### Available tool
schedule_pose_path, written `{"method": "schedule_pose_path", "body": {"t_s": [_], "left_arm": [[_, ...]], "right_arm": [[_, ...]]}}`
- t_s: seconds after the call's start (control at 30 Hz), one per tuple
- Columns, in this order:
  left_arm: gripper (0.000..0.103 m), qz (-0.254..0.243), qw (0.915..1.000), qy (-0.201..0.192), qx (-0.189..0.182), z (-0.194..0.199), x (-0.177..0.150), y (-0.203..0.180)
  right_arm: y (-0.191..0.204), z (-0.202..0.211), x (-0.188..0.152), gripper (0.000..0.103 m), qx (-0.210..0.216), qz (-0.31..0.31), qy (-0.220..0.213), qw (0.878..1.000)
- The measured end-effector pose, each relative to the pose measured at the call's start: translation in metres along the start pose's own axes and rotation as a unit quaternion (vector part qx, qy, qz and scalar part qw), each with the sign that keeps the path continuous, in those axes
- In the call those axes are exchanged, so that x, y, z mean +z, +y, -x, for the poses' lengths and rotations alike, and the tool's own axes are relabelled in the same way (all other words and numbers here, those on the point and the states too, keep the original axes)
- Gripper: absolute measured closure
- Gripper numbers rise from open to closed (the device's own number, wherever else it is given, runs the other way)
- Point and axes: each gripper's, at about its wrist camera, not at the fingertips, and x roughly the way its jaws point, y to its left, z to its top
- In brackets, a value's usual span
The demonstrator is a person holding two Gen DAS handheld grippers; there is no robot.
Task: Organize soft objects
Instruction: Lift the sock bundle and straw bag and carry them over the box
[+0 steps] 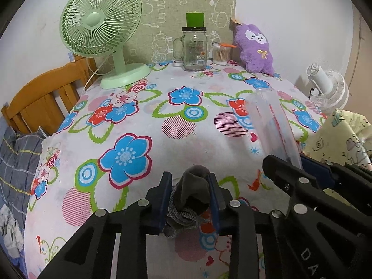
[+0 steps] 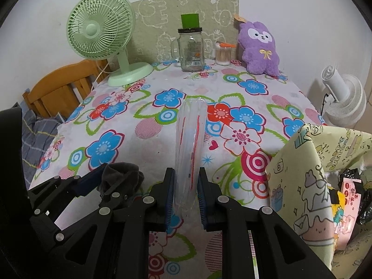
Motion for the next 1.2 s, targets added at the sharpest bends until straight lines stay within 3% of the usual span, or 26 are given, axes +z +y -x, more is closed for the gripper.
{"method": "schedule_pose_path", "body": {"t_s": [1.2], "left_arm": [[0.074,0.032,0.9942,-0.102,0.013,0.122,-0.012,-0.009]], "right_arm": [[0.016,0.126,-0.011,0.081,0.025,0.032,-0.099,0.994]]}}
